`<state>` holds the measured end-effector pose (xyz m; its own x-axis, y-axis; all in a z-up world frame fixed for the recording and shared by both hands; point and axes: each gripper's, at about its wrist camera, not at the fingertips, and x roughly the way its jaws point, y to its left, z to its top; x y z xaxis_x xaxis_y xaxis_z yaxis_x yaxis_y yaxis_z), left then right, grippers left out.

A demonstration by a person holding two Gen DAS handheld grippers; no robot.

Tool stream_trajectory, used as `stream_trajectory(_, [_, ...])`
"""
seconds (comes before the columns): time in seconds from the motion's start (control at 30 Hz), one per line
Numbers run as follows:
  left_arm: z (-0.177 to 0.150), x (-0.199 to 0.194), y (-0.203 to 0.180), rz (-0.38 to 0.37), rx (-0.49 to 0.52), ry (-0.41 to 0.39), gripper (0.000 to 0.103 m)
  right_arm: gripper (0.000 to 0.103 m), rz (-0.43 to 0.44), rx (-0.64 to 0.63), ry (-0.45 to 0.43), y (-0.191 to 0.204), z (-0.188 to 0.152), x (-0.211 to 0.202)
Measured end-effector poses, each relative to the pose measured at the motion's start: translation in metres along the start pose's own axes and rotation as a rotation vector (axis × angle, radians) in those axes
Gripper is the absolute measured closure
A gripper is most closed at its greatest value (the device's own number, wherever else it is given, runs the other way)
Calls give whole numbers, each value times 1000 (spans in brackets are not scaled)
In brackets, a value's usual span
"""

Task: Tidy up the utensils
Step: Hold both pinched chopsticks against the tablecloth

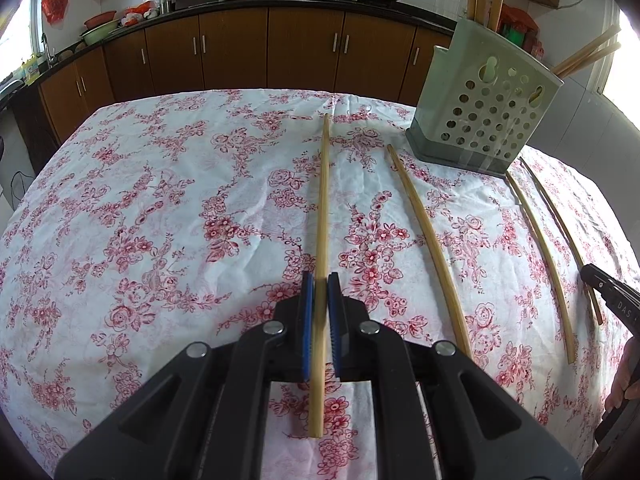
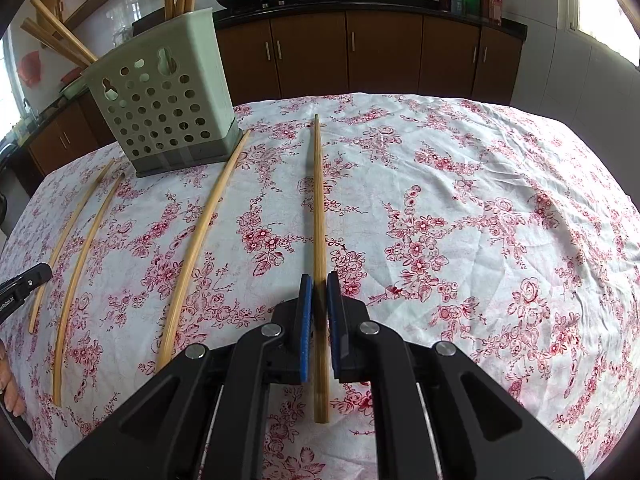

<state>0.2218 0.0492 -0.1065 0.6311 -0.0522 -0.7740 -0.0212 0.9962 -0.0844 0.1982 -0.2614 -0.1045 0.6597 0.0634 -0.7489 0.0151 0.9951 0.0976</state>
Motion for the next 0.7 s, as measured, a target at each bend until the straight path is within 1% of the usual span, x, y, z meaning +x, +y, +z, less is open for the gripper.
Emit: stream_trajectory(0.7, [0, 0, 0, -6, -6, 0, 93, 94, 0, 1, 0, 0, 0, 0])
